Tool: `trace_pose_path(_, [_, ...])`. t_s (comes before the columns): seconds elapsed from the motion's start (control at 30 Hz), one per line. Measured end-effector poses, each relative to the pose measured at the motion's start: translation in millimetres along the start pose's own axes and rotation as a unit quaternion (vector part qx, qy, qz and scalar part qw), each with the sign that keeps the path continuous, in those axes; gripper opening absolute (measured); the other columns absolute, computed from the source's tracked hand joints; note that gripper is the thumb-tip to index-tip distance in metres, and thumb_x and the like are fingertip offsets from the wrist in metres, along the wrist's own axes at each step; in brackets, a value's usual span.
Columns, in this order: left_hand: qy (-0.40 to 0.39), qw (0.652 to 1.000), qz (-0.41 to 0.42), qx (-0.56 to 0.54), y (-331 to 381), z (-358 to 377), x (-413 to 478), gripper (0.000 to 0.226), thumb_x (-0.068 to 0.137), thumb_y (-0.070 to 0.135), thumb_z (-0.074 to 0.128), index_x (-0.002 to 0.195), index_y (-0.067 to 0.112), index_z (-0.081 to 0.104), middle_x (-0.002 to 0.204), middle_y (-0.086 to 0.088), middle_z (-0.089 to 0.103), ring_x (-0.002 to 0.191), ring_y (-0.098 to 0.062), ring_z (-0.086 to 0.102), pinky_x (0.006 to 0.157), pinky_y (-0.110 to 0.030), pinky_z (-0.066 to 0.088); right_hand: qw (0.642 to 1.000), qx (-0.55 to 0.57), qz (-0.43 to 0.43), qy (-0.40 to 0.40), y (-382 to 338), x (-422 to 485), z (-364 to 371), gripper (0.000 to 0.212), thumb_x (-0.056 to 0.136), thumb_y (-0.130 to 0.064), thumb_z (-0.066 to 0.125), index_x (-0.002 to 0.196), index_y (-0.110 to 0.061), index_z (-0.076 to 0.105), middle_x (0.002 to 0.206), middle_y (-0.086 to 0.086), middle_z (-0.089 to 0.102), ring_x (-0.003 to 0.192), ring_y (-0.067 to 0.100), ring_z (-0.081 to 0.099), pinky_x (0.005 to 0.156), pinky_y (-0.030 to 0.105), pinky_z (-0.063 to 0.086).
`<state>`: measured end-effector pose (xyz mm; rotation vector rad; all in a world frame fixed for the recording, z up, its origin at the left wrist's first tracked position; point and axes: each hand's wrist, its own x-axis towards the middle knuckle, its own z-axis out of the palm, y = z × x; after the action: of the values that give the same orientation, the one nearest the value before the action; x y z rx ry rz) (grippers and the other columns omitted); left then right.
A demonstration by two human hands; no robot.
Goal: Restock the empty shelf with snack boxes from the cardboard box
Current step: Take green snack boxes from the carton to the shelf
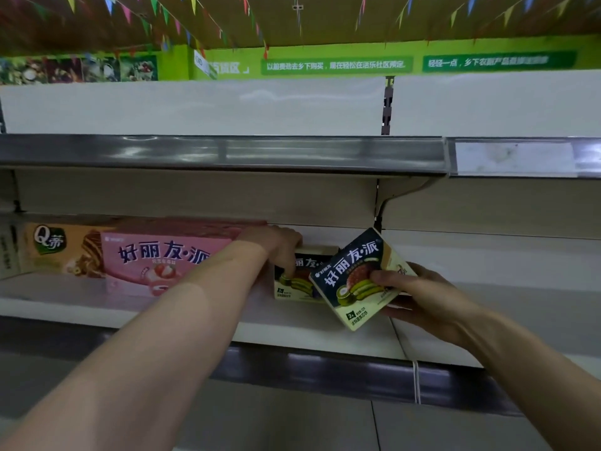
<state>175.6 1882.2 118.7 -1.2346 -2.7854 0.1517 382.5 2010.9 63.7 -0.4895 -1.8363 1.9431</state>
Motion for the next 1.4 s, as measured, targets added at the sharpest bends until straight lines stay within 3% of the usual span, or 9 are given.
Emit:
trace_pose_path(0.07, [0.017,1.000,-0.002,0.026,-3,4,9,0.066,0.076,0.028,0.075,0.135,0.017,0.047,0.131,-0.007,0.054,0.108,-0.025,0.054,0.077,-0.028,0.043,1.000,-0.010,0.004,-0.012,-3,0,-1,0.033,0.080,-0.006,0.069,0.111,-0.003,0.059,0.086,0.012,0.075,0.086,0.024,0.070,0.075,0.034,0.055])
trace_pose_path(0.43, [0.104,0.994,-0.022,-0.005,-5,38,44,0.055,0.095,0.021,0.057,0.144,0.008,0.037,0.142,-0.019,0.038,0.129,-0.035,0.040,0.104,-0.040,0.037,0.999,-0.004,-0.008,-0.033,4,11,8,0.056,0.064,-0.014,0.074,0.116,-0.001,0.056,0.095,0.014,0.074,0.087,0.024,0.073,0.076,0.033,0.060])
trace_pose_path(0.57, [0.200,0.943,0.001,-0.265,-11,15,19,0.040,0.097,0.024,0.052,0.134,0.007,0.052,0.137,-0.019,0.051,0.120,-0.033,0.052,0.099,-0.033,0.044,1.000,0.019,-0.020,-0.008,8,25,24,0.049,0.075,-0.005,0.073,0.120,-0.001,0.054,0.099,0.015,0.073,0.086,0.024,0.072,0.068,0.030,0.060])
trace_pose_path(0.67, [0.032,0.865,-0.009,-0.501,-16,5,-11,0.050,0.095,0.056,0.046,0.122,0.016,0.057,0.117,-0.011,0.066,0.099,-0.029,0.066,0.080,-0.034,0.056,0.998,0.055,-0.017,0.001,14,39,43,0.052,0.076,-0.003,0.074,0.123,-0.001,0.052,0.107,0.017,0.070,0.090,0.026,0.070,0.070,0.031,0.060])
trace_pose_path(0.8, [-0.064,0.877,0.052,-0.473,-31,13,-35,0.045,0.086,0.042,0.068,0.125,0.019,0.060,0.115,-0.003,0.070,0.103,-0.019,0.068,0.093,-0.038,0.055,1.000,0.002,-0.026,0.005,17,53,69,0.048,0.077,-0.012,0.077,0.119,-0.007,0.055,0.107,0.012,0.070,0.093,0.023,0.068,0.072,0.032,0.057])
trace_pose_path(0.9, [-0.013,0.894,0.043,-0.445,-32,20,-36,0.041,0.082,0.014,0.075,0.121,0.012,0.062,0.114,-0.007,0.070,0.101,-0.019,0.068,0.091,-0.039,0.056,0.990,-0.126,-0.052,0.034,6,54,74,0.026,0.080,-0.024,0.076,0.097,-0.020,0.058,0.096,0.000,0.066,0.083,0.009,0.059,0.063,0.024,0.045])
trace_pose_path(1.0, [0.066,0.916,0.052,-0.393,-26,21,-38,0.039,0.079,0.014,0.076,0.116,0.011,0.066,0.106,-0.004,0.069,0.091,-0.016,0.066,0.082,-0.027,0.055,0.981,-0.185,-0.045,0.024,4,55,67,0.020,0.079,-0.028,0.076,0.088,-0.025,0.058,0.095,-0.003,0.064,0.087,0.013,0.057,0.067,0.025,0.043])
trace_pose_path(1.17, [0.129,0.938,0.039,-0.319,-23,36,-35,0.060,0.081,0.010,0.071,0.137,0.013,0.051,0.133,-0.005,0.053,0.109,-0.014,0.054,0.080,-0.010,0.039,0.961,-0.274,-0.014,0.001,26,60,74,0.026,0.079,-0.026,0.077,0.099,-0.016,0.064,0.098,0.000,0.064,0.079,0.007,0.056,0.066,0.017,0.042])
trace_pose_path(1.4, [0.165,0.858,-0.044,-0.484,-11,81,-20,0.097,0.077,0.003,0.069,0.152,0.026,0.012,0.125,-0.005,0.059,0.112,-0.026,0.059,0.097,-0.034,0.050,0.930,-0.363,-0.041,0.043,34,85,81,0.040,0.077,-0.019,0.076,0.109,0.000,0.063,0.100,0.010,0.065,0.087,0.019,0.058,0.064,0.022,0.046])
